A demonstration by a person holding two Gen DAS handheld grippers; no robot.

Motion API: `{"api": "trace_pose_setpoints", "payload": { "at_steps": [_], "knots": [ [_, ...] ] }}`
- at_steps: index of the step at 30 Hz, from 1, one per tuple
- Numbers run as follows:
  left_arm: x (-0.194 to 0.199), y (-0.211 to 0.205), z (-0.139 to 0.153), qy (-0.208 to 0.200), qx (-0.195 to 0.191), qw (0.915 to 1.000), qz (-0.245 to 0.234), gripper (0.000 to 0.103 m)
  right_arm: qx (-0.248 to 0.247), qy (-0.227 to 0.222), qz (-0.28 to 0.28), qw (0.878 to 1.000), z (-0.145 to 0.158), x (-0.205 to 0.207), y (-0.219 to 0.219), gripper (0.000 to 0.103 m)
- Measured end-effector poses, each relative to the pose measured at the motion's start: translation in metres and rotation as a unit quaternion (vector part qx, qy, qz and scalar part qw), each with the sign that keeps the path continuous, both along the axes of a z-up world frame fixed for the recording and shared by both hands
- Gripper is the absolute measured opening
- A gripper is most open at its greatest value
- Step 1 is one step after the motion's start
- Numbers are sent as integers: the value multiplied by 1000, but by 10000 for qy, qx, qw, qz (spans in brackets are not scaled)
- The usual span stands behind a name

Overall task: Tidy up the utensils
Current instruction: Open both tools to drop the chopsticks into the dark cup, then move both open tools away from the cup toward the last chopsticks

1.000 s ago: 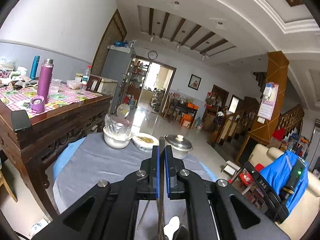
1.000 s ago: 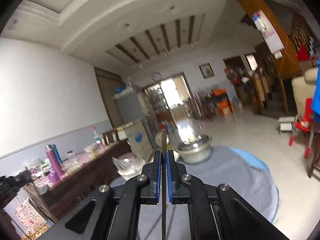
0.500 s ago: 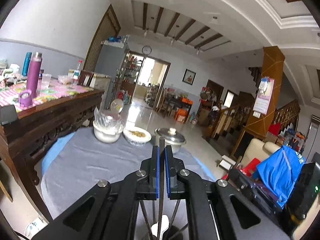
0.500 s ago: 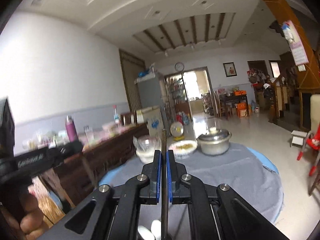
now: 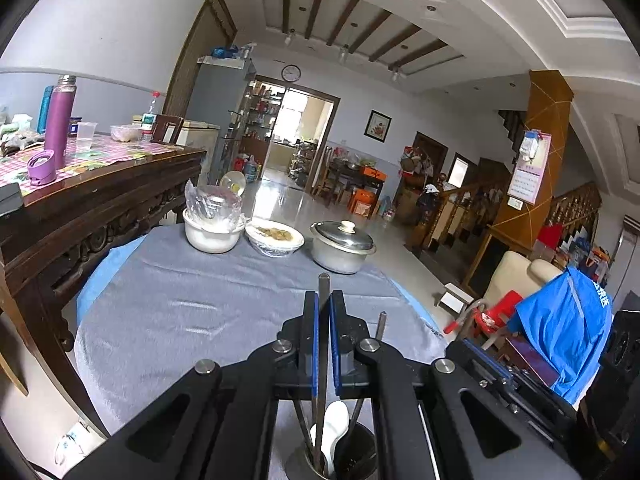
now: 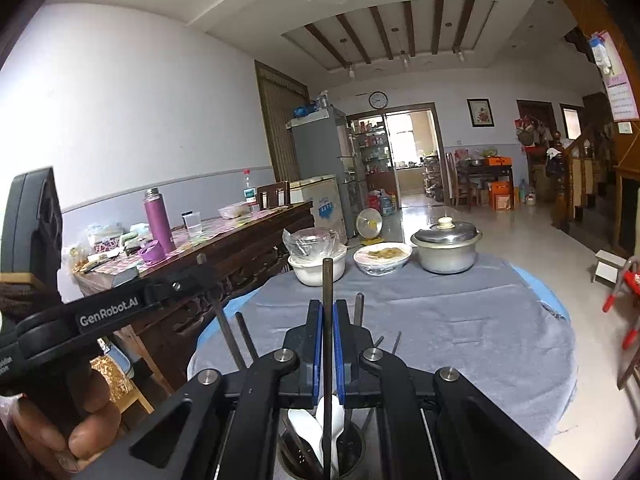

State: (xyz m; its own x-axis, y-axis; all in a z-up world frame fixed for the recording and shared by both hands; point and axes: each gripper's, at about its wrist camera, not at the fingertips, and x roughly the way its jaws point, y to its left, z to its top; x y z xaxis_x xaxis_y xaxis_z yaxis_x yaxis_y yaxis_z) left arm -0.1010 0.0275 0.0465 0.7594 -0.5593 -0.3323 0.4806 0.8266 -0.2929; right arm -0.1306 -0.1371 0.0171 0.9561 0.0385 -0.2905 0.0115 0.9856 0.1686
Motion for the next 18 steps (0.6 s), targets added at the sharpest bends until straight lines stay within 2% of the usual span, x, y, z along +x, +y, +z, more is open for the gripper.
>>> {"api": "trace_pose_setpoints", "payload": {
  "at_steps": [7,9,11,13,15,18],
  "knots": [
    [-12,1,9,-158,42,9998,-132,5,210,222,41,9995,0,-2,-6,7],
    [-15,2,13,-209,34,9996,-169,10,385,241,52,9990,2,-3,-12,10],
    [-19,6,17,-269,-9,9996,-130,27,498,192,-6,9986,5,-5,-16,19],
    [-22,12,23,-356,-68,9993,-67,39,536,63,-98,9985,8,-12,-20,22],
    [-25,20,29,-475,-121,9988,47,40,525,-47,-224,9984,11,-17,-23,22],
    [-28,31,35,-621,-144,9976,257,54,685,-152,-458,9965,13,-23,-35,22]
  ]
}}
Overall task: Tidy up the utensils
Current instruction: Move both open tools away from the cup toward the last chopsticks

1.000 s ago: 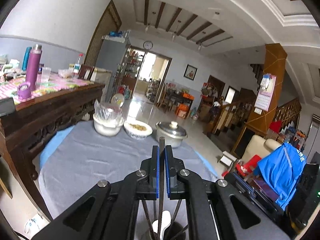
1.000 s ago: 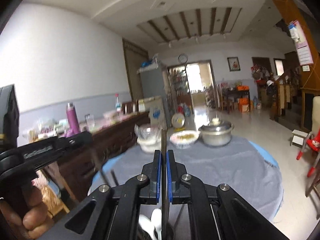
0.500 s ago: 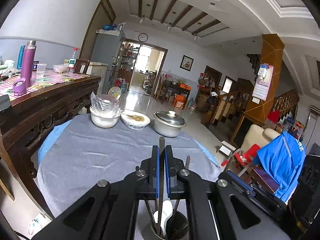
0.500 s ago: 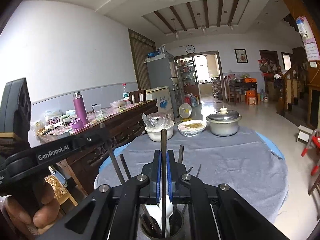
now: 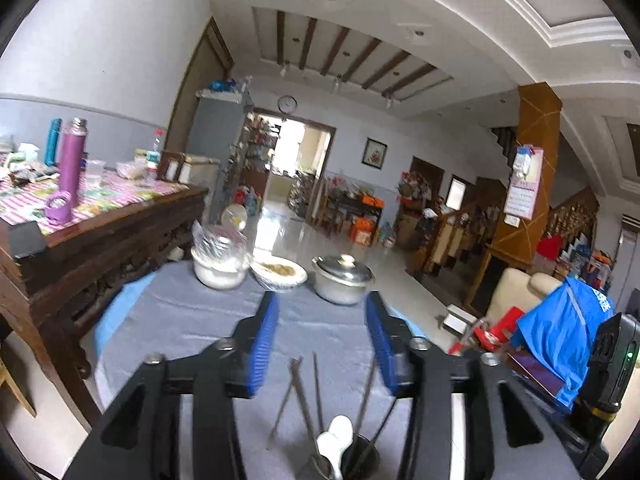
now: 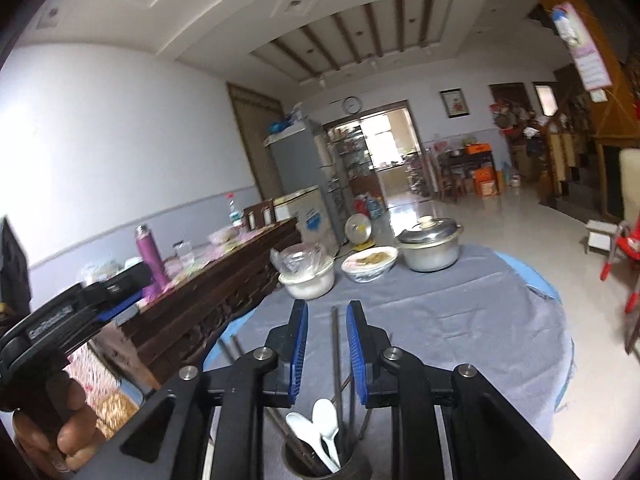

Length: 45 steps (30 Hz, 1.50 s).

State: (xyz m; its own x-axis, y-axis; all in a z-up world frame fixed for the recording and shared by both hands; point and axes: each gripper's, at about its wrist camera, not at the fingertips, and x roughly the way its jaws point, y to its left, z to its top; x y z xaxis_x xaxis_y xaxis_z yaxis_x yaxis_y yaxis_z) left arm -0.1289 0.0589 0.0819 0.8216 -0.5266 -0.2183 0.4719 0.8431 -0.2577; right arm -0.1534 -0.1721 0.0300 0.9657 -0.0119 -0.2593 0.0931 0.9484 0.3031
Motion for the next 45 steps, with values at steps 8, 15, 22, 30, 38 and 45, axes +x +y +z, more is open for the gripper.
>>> {"api": "trace_pose_setpoints", "payload": {
  "at_steps": [8,15,22,30,38,45],
  "knots": [
    [4,33,0,-95,37,9977,670,77,369,94,-389,9985,-2,-8,-27,24],
    [20,51,-19,388,69,9953,882,78,672,161,-619,9957,-10,-15,-44,50],
    [36,51,-49,901,674,9861,1223,78,662,260,-749,9947,-14,-14,-45,50],
    [49,63,-70,1296,1051,9709,1716,78,762,470,-791,9928,-24,-6,-48,50],
    [59,67,-84,1430,1317,9619,1924,78,790,698,-819,9910,-35,3,-46,50],
    [68,68,-94,1576,1395,9579,1954,78,915,941,-832,9879,-49,13,-50,50]
  ]
}}
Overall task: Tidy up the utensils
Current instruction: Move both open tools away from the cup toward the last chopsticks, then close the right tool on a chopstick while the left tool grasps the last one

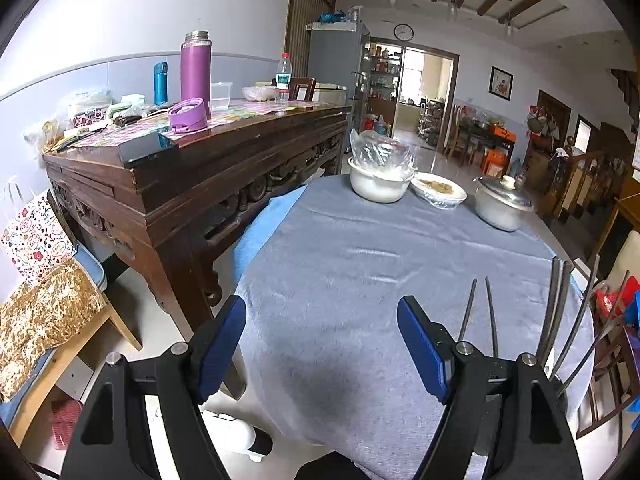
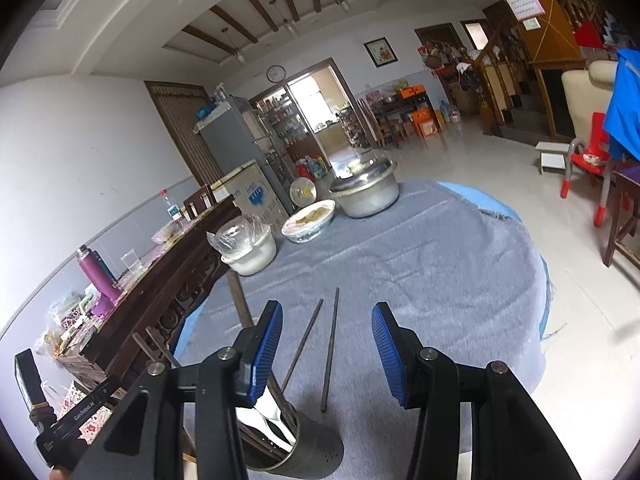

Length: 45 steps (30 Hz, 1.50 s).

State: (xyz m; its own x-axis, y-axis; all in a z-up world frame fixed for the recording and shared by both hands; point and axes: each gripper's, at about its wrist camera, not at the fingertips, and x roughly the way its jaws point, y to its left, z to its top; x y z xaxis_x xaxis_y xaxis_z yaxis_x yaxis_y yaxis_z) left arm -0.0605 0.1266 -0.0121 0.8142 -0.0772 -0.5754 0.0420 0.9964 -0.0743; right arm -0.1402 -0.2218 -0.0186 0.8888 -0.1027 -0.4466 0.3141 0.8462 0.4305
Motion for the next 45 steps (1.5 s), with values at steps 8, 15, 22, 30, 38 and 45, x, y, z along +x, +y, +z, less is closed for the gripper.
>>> {"api": "trace_pose_setpoints", "payload": {
  "at_steps": [8,15,22,30,38,45],
  "knots": [
    [11,-3,-11,191,91,9998,45,78,211,295,-29,9993,-17,10,-9,50],
    [23,-9,-23,378,209,9991,30,78,445,594,61,9972,-34,24,-16,50],
    [40,-13,-42,674,291,9973,10,78,766,1063,122,9913,-61,44,-34,50],
    [65,-25,-74,1143,401,9926,-98,78,1140,1544,50,9814,-100,64,-55,50],
    [87,-40,-88,1327,486,9894,-322,78,1185,1953,539,9721,-120,129,-68,50],
    [113,-56,-90,1382,444,9879,-552,78,940,2361,1210,9596,-121,228,-65,49]
  ]
}}
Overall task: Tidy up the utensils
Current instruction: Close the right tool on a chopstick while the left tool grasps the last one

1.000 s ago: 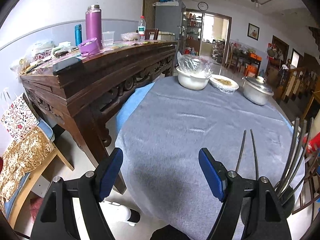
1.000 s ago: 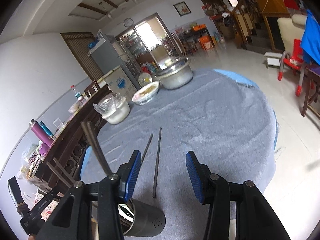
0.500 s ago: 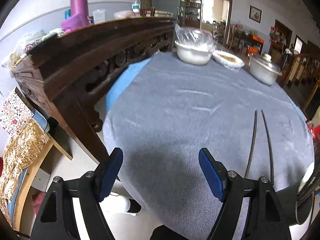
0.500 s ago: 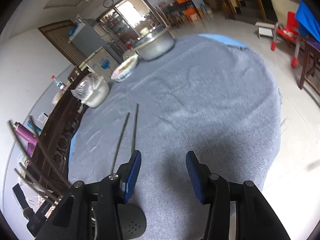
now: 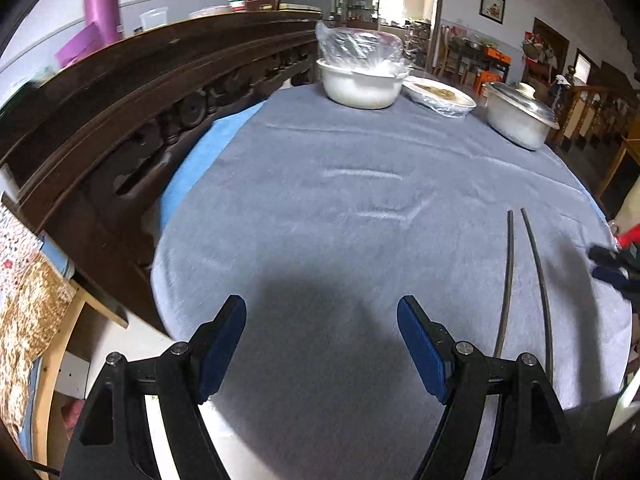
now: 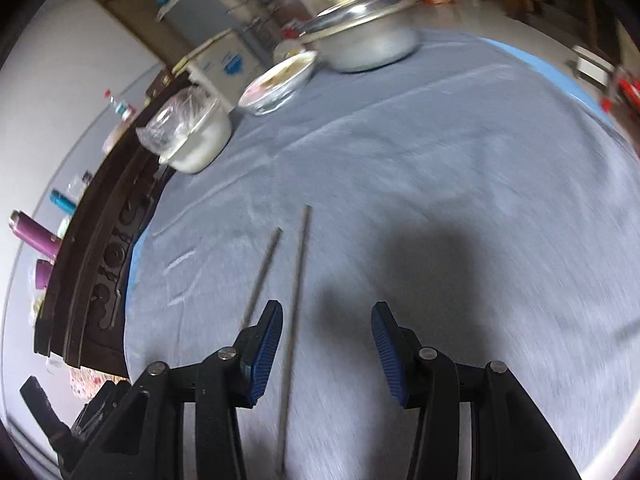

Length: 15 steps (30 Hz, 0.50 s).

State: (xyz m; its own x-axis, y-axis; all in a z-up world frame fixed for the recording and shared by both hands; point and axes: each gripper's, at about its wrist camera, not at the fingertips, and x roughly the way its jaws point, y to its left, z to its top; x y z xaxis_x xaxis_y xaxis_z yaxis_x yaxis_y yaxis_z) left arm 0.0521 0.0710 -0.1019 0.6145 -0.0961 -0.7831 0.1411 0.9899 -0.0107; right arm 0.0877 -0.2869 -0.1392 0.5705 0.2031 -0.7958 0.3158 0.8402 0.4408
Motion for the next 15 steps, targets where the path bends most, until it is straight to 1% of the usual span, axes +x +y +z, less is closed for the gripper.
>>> {"api": "trace_pose_setpoints", "payload": {
  "at_steps": [1,3,5,7,10,11,13,15],
  "knots": [
    [4,-4,2,-18,12,10000,-65,78,-16,81,83,9999,-1,13,2,48],
    [12,-12,5,-70,58,9998,-181,78,-44,220,214,9995,-5,37,6,44],
    [19,-20,9,-106,80,9993,-340,78,-228,437,302,9983,-10,60,14,37],
    [25,-28,12,-108,86,9986,-508,78,-410,701,356,9961,-19,78,19,33],
    [35,-41,14,-60,93,9969,-783,78,-608,1027,404,9920,-32,96,25,28],
    [39,-45,14,-12,65,9959,-905,78,-660,1113,427,9907,-35,100,28,28],
    [45,-54,13,92,30,9940,-1089,78,-896,1167,481,9880,-35,105,33,26],
    [52,-67,12,213,0,9907,-1346,78,-1084,1233,538,9850,-35,107,38,20]
  ]
}}
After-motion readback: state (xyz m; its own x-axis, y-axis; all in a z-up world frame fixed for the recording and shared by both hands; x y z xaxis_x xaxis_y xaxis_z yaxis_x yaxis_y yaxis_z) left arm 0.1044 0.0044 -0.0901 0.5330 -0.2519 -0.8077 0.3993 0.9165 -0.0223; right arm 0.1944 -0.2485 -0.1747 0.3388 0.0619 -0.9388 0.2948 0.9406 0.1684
